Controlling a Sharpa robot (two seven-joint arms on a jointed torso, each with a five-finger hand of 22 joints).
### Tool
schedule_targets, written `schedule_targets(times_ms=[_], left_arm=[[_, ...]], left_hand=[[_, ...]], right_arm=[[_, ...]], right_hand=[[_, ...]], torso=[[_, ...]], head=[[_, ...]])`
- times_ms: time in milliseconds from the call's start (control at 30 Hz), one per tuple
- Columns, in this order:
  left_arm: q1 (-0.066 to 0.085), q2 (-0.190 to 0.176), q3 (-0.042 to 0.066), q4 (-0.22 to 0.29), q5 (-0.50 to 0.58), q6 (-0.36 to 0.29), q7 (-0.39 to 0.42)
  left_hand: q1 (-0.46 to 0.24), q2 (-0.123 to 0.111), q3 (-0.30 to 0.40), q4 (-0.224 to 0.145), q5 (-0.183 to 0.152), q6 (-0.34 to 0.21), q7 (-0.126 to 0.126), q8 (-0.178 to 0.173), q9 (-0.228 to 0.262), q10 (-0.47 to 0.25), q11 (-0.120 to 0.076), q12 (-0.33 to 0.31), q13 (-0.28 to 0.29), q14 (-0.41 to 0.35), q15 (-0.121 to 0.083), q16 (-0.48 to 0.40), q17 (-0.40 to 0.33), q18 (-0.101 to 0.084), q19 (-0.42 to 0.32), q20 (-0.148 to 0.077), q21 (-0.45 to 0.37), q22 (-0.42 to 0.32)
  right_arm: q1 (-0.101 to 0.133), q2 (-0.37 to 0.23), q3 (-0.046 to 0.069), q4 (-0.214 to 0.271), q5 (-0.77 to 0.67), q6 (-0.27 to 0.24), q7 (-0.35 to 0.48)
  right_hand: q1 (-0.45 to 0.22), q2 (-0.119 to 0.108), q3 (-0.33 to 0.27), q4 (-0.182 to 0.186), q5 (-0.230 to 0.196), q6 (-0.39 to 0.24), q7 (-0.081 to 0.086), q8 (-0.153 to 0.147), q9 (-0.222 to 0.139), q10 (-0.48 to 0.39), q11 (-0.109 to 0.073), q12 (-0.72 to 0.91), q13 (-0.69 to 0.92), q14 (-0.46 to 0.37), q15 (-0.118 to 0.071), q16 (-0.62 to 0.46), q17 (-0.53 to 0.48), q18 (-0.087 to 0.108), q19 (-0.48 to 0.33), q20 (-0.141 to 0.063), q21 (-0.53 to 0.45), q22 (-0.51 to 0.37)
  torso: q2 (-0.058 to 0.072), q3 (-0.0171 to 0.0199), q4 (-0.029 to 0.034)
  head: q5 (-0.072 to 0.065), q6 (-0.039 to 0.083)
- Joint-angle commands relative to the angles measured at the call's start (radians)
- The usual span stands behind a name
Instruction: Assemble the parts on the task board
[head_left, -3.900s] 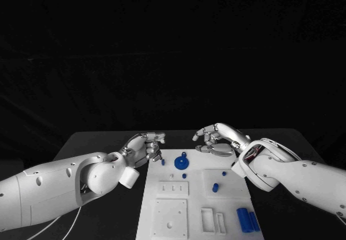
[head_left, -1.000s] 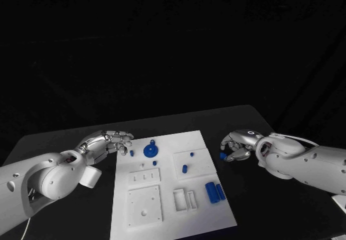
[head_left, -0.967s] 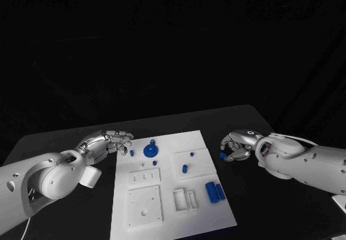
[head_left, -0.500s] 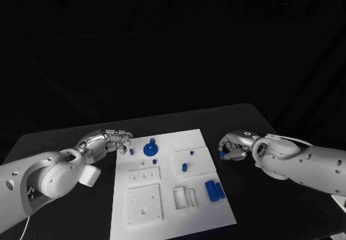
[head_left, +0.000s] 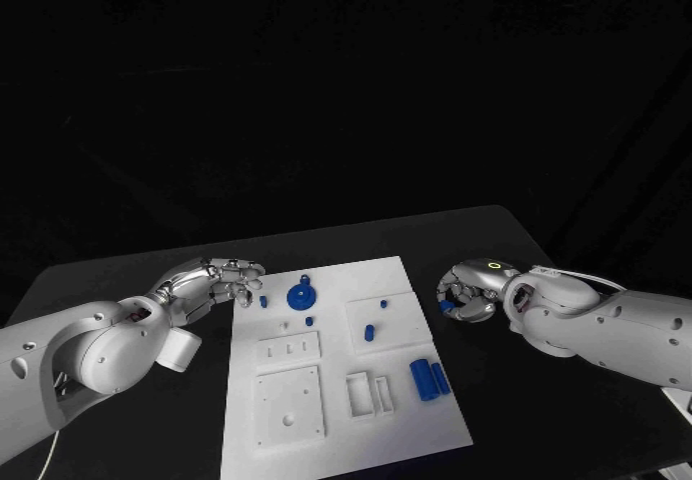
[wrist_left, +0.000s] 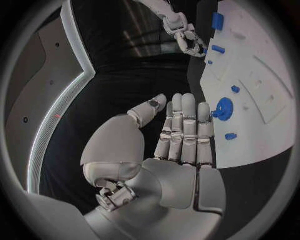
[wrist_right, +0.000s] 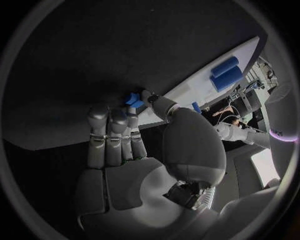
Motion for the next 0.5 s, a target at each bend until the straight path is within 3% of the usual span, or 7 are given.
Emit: schedule_targets(times_ms=[33, 267, 500], left_arm=[[0.0, 0.0, 0.0, 0.0, -0.006, 0.004, 0.0], [0.0, -0.001, 0.0, 0.0, -0.007, 0.004, -0.003], [0.0, -0.001, 0.0, 0.0, -0.009, 0.003, -0.005]], left_hand=[[0.007, 0.0, -0.005, 0.002, 0.004, -0.009, 0.001, -0.003, -0.002, 0.006, 0.004, -0.005, -0.001, -0.002, 0.007, -0.003, 0.001, -0.01, -0.006, -0.055, -0.005, -0.001], [0.007, -0.001, -0.006, 0.002, 0.004, -0.011, 0.001, -0.003, -0.002, 0.005, 0.004, -0.007, -0.001, -0.002, 0.008, -0.005, 0.001, -0.01, -0.006, -0.055, -0.005, -0.001], [0.008, -0.002, -0.006, 0.001, 0.003, -0.013, 0.002, -0.003, -0.003, 0.005, 0.005, -0.009, -0.001, -0.003, 0.008, -0.006, 0.002, -0.01, -0.006, -0.055, -0.006, -0.001]], right_arm=[[-0.007, -0.001, -0.005, -0.006, -0.022, 0.03, -0.027], [-0.007, -0.001, -0.005, -0.008, -0.02, 0.004, -0.021], [-0.007, -0.011, -0.005, -0.002, -0.014, -0.004, -0.012]], right_hand=[[-0.008, -0.02, 0.0, -0.004, -0.002, 0.008, 0.019, -0.004, -0.003, -0.001, 0.002, 0.004, 0.001, 0.0, -0.002, 0.001, 0.001, 0.085, 0.004, -0.002, 0.003, 0.006], [-0.042, -0.027, -0.029, -0.039, -0.002, -0.042, 0.035, -0.029, -0.015, -0.014, 0.018, 0.002, 0.004, -0.006, 0.012, -0.003, 0.002, 0.085, -0.005, -0.008, -0.001, 0.008], [-0.051, -0.028, -0.037, -0.057, -0.002, -0.056, 0.04, -0.037, -0.021, -0.018, 0.023, 0.003, 0.004, -0.007, 0.017, -0.004, 0.003, 0.085, -0.007, -0.01, -0.004, 0.008]], torso=[[0.0, -0.0002, 0.0], [0.0, 0.0001, -0.0004], [0.0, 0.0002, -0.0004]], head=[[-0.001, 0.0], [-0.001, 0.0], [-0.003, 0.0]])
